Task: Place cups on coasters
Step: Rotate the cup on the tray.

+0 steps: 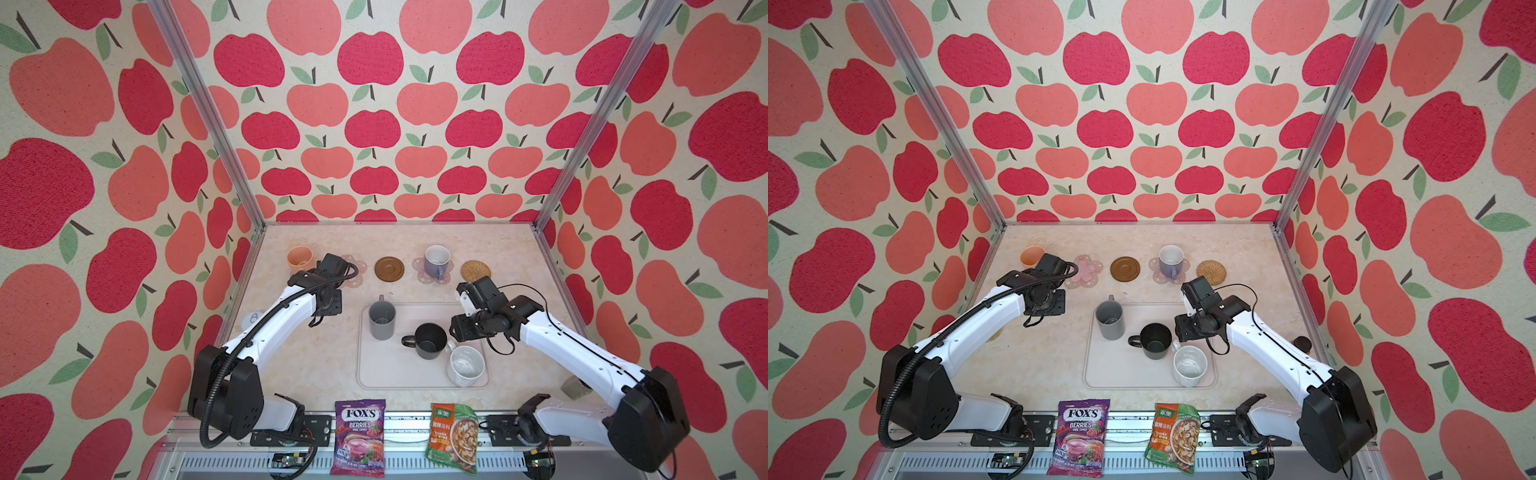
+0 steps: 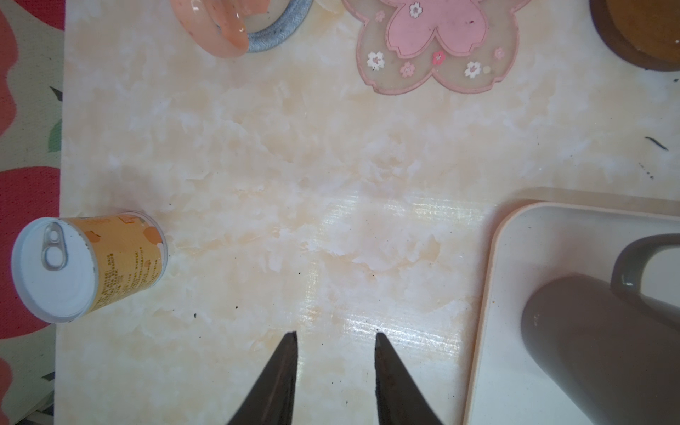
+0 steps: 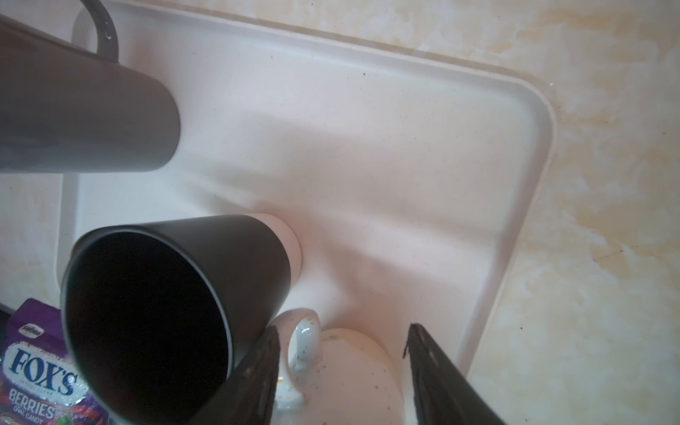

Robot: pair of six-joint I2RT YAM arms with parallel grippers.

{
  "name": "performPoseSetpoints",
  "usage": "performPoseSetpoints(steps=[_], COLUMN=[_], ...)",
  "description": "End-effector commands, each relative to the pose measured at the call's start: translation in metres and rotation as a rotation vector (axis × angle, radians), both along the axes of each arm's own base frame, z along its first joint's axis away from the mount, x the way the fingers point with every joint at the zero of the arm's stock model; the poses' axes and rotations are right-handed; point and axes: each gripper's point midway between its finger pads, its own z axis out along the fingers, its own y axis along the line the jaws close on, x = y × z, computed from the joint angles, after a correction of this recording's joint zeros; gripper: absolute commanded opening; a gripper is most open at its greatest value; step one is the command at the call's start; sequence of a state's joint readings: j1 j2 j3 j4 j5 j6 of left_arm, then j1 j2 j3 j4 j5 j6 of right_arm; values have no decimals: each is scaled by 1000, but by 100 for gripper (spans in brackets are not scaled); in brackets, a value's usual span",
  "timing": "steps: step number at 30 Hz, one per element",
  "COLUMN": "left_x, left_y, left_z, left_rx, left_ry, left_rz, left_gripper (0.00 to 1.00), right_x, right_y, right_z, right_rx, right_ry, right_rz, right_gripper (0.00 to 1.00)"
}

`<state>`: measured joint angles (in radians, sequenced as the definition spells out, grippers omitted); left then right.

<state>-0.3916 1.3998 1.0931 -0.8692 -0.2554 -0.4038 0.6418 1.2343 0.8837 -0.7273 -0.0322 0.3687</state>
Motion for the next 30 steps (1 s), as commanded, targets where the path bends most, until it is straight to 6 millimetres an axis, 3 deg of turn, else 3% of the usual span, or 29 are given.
performPoseSetpoints(steps=[1, 12, 19, 30], left_x=[-3, 0, -2, -4], left_y=[1, 0, 0, 1], left_z=[3, -3, -6, -1], left_rx=[-1, 5, 4, 6], left_ry=[-21, -5, 7, -4], left_rz=[13, 10, 12, 14], left_gripper=[37, 38, 38, 37], right_x=[-12, -32, -33, -32], right_y=[1, -2, 7, 2], right_z=[0, -3, -1, -9], right_rx=[0, -27, 11, -110], right_ry=[25, 76, 74, 129], right_rz=[45, 113, 159, 204], right_gripper=[59, 59, 59, 58])
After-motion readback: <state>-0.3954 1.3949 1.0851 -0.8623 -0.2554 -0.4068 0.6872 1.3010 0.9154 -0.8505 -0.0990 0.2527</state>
